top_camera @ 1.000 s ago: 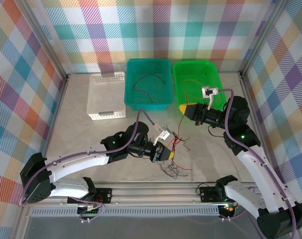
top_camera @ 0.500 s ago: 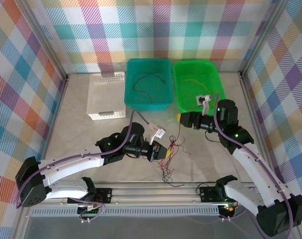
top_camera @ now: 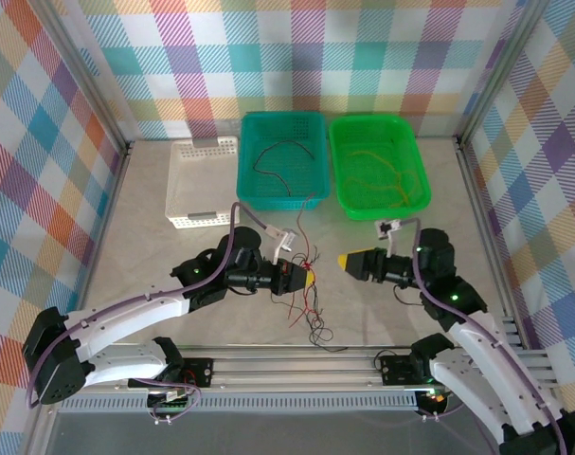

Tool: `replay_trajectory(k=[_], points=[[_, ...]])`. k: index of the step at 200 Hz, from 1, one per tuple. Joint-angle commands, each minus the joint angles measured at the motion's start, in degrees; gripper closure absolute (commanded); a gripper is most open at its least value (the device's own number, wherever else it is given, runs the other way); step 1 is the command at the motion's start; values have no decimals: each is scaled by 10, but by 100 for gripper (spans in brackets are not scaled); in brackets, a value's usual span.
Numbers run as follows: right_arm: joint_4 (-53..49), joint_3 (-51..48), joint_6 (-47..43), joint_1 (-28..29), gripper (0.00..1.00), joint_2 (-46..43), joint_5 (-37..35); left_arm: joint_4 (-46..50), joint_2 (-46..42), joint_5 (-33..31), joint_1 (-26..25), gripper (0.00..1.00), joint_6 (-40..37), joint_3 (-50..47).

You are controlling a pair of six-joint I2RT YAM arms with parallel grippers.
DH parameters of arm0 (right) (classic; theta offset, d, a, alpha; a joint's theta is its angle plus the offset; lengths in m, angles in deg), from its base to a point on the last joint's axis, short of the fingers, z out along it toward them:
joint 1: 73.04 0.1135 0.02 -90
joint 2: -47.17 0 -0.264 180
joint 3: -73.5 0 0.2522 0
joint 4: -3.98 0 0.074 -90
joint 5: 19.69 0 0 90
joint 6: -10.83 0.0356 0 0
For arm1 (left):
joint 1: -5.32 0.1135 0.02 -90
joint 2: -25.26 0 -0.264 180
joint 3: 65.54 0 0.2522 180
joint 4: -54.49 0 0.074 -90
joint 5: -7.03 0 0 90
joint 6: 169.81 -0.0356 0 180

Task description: Untangle the cables

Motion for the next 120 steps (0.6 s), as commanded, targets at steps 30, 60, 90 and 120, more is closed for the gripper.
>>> replay_trajectory(k=[30, 60, 90, 120], points=[[132, -40, 64, 67, 45, 64, -40, -35, -31, 28, 5, 100, 5, -15], [185, -54, 80, 93, 49, 96, -56, -35, -42, 28, 5, 100, 5, -23], [236, -62, 97, 111, 52, 112, -45, -33, -48, 24, 5, 100, 2, -27], [256, -68, 102, 122, 52, 96, -44, -33, -44, 19, 5, 100, 1, -29]])
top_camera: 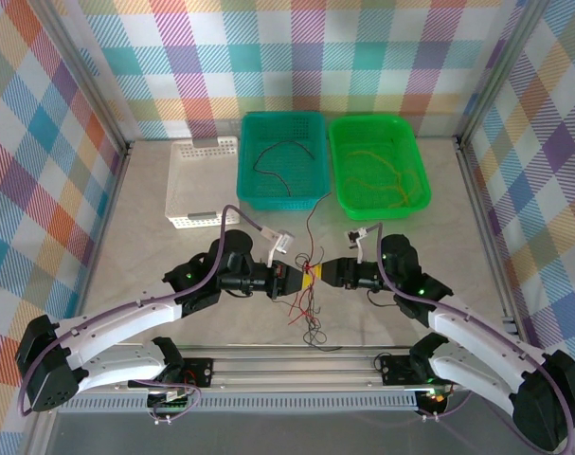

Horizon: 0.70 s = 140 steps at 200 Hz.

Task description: Untangle the cables

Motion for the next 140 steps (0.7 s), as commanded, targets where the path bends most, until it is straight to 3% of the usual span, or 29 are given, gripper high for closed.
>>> replay_trajectory(k=[1, 36, 119, 140], points=[[62, -7, 15, 8, 52, -17, 4, -16, -7, 3, 5, 100, -1, -6], [65, -13, 17, 16, 51, -36, 17, -13, -7, -1, 5, 100, -5, -5], [83, -12, 4, 58, 56, 11, 13, -11, -12, -8, 5, 100, -8, 3], [89, -12, 5, 67, 62, 16, 10, -12, -14, -11, 5, 100, -8, 2]])
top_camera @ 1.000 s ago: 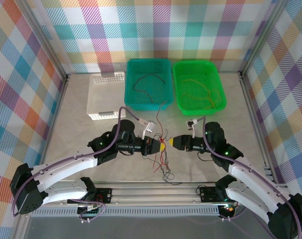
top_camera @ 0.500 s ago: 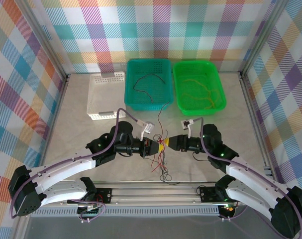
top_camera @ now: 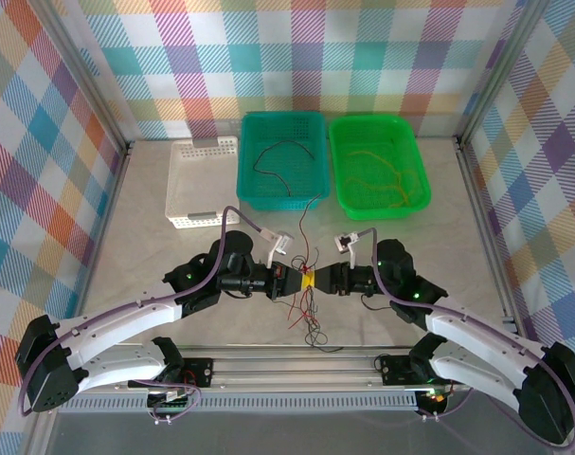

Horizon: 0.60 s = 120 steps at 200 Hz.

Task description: Untangle the cables

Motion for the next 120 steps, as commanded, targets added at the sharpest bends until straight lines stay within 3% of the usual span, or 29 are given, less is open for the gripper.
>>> replay_trajectory(k=[1, 16, 37, 66, 92, 108, 120], points=[[31, -3, -7, 14, 62, 6, 3, -20, -14, -5, 4, 100, -7, 5], [32, -5, -7, 18, 71, 7, -12, -21, -14, -5, 4, 100, -6, 5], [32, -5, -9, 19, 76, 15, -13, -20, -17, -9, 4, 100, -7, 5], [28, -3, -11, 20, 100, 18, -21, -9, -25, -16, 4, 100, -14, 10], [-83, 12, -30, 20, 100, -17, -133, 56, -58, -44, 10, 100, -44, 33], [-188, 29, -38, 10, 100, -34, -229, 135, -93, -70, 28, 100, -70, 61], [-239, 33, -32, -20, 100, -34, -256, 209, -119, -80, 51, 100, -88, 82]])
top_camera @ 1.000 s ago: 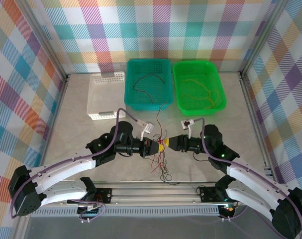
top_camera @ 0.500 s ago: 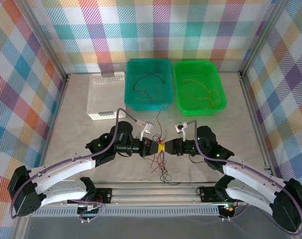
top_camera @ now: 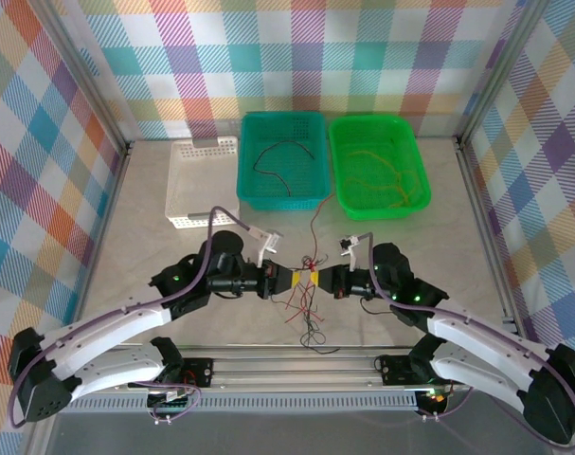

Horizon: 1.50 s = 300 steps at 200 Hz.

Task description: Untangle the cables

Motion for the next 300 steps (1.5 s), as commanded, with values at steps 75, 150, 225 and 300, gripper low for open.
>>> replay_trajectory(k=[75, 150, 225, 300], points=[[-201, -19, 28, -214, 100, 20, -87, 312, -167, -46, 183, 100, -112, 167], [-227, -34, 14, -250, 100, 50, -187, 357, -182, -172, 189, 100, -153, 318], [-219, 2, 10, -283, 100, 131, -128, 384, -154, -242, 188, 100, -178, 429], [-205, 83, -148, -228, 42, -35, 2, 290, -71, -103, 188, 100, -121, 332]])
